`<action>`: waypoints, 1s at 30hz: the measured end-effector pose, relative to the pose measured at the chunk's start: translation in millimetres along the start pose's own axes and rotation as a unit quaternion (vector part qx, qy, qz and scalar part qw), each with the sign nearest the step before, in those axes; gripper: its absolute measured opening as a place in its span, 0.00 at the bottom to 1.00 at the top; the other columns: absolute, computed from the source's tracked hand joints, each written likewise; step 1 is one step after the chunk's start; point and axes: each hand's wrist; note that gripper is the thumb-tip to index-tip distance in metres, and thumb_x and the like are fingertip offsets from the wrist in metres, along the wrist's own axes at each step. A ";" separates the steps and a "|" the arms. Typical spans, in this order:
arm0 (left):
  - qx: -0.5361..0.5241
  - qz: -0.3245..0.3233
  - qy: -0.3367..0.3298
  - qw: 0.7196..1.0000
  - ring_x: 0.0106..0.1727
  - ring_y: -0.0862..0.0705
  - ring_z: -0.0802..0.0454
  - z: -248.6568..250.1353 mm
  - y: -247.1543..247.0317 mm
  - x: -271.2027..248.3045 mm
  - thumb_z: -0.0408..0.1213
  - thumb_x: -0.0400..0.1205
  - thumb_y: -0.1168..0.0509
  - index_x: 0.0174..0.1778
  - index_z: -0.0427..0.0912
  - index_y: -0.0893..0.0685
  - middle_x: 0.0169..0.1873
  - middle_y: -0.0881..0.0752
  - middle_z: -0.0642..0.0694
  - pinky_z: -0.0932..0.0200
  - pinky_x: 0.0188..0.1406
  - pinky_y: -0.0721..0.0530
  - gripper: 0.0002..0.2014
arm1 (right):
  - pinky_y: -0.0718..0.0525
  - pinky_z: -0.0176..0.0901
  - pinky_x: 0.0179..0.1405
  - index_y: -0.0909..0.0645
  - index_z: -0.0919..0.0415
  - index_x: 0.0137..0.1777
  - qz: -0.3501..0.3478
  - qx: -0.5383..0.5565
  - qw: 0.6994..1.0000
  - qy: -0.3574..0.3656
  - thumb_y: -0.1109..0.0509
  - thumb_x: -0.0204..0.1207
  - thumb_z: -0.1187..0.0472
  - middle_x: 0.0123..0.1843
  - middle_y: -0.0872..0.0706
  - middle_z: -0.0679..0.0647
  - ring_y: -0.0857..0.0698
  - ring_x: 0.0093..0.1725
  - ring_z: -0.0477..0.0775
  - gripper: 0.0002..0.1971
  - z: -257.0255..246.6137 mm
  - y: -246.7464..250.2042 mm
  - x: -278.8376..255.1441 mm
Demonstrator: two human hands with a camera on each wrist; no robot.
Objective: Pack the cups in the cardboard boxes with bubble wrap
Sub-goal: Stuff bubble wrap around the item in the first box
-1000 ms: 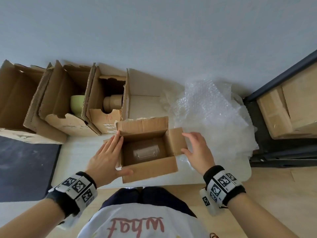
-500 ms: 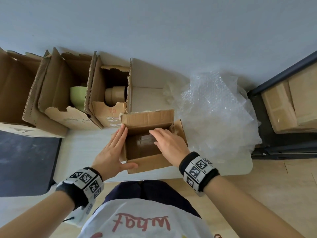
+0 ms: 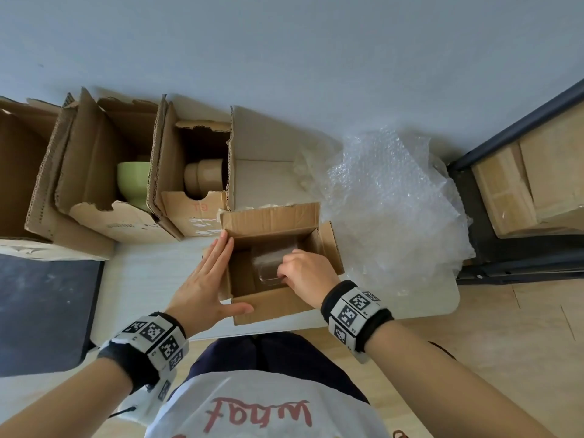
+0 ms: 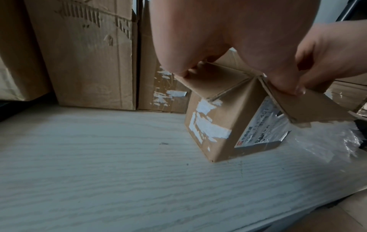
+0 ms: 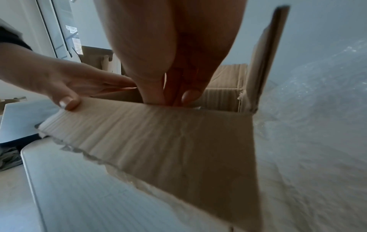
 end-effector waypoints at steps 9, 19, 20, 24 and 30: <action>-0.004 0.001 -0.004 1.000 0.78 0.69 0.65 1.1 0.0 3.1 0.67 0.61 0.32 0.76 0.56 0.71 0.74 0.75 0.69 0.57 0.79 0.52 0.61 | 0.16 0.41 0.51 0.18 0.62 0.64 0.117 0.092 0.989 0.009 0.37 0.81 0.68 0.59 0.15 0.55 0.16 0.56 0.53 0.14 6.1 16.3 -24.2; 0.040 0.006 0.004 0.999 0.79 0.68 0.65 1.9 0.6 1.0 0.71 0.62 0.37 0.78 0.51 0.70 0.76 0.74 0.65 0.59 0.79 0.51 0.61 | 0.32 0.55 0.74 0.37 0.60 0.79 0.058 0.029 0.943 -0.327 0.28 0.76 0.50 0.81 0.36 0.60 0.36 0.80 0.59 0.35 138.6 15.2 -57.9; 0.047 0.005 0.005 0.999 0.78 0.69 0.65 2.2 0.7 0.6 0.71 0.62 0.38 0.78 0.50 0.70 0.76 0.73 0.63 0.60 0.79 0.53 0.61 | 0.36 0.57 0.76 0.42 0.59 0.81 0.027 0.017 0.938 -0.345 0.27 0.75 0.48 0.83 0.42 0.60 0.41 0.82 0.59 0.40 146.6 9.8 -58.2; 0.106 -0.002 0.016 0.994 0.77 0.72 0.62 4.1 0.9 -0.2 0.75 0.63 0.45 0.77 0.46 0.73 0.76 0.75 0.57 0.61 0.78 0.59 0.60 | 0.36 0.56 0.78 0.45 0.60 0.82 0.013 -0.010 0.933 -0.361 0.27 0.75 0.56 0.85 0.48 0.60 0.44 0.83 0.59 0.40 164.1 -9.8 -58.7; 0.196 0.010 0.020 0.980 0.79 0.72 0.53 10.2 -3.8 -4.1 0.80 0.63 0.65 0.78 0.41 0.70 0.77 0.71 0.48 0.57 0.78 0.63 0.57 | 0.35 0.52 0.75 0.45 0.61 0.82 0.106 -0.085 0.923 -0.359 0.32 0.79 0.65 0.84 0.46 0.60 0.38 0.80 0.57 0.35 166.4 -12.9 -61.7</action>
Point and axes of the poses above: each hand's wrist, its own x-axis towards the middle knuckle, its own y-axis out of the back of the hand, z = x × y
